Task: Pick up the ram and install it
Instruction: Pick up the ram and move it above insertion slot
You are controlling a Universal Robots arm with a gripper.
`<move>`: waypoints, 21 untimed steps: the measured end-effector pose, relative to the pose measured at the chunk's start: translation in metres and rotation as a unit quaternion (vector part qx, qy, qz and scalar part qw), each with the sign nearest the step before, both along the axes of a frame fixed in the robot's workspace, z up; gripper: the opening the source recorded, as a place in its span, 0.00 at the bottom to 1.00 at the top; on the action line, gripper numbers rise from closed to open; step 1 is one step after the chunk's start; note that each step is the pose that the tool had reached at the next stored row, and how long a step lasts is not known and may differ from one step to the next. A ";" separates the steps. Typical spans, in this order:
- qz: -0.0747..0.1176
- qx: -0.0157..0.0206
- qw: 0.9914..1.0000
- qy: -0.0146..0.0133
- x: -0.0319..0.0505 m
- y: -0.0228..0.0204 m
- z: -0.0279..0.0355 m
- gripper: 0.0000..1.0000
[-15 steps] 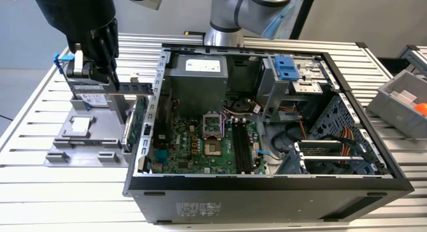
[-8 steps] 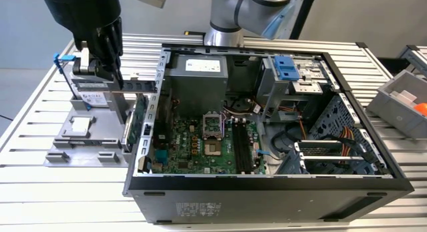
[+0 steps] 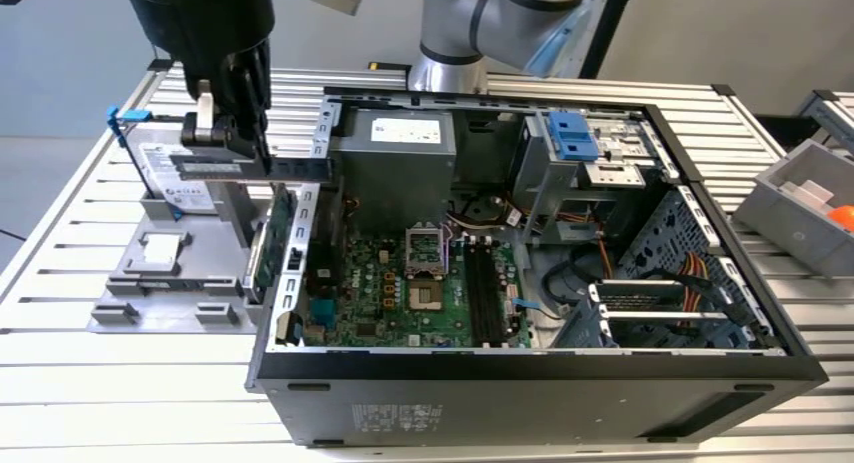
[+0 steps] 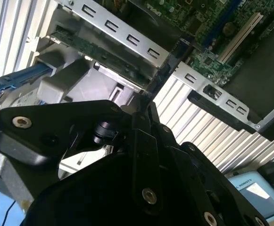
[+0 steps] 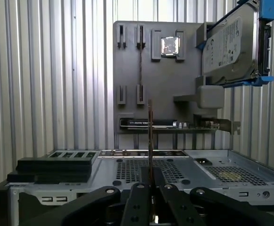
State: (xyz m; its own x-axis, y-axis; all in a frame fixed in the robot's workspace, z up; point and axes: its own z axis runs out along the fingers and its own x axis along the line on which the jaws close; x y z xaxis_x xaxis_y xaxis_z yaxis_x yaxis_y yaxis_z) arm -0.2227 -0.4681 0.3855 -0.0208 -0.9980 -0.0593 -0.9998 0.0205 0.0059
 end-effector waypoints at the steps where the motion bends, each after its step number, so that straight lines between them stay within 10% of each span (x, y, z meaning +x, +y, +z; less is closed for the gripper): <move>1: 0.000 0.000 1.000 0.000 0.0012 0.0000 0.0000 0.00; 21: 0.000 0.000 1.000 0.000 0.0268 0.0006 0.0000 0.00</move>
State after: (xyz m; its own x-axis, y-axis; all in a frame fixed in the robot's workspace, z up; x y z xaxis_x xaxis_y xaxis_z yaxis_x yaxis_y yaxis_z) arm -0.1960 -0.4675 0.3855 -0.0207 -0.9980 -0.0593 -0.9998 0.0204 0.0059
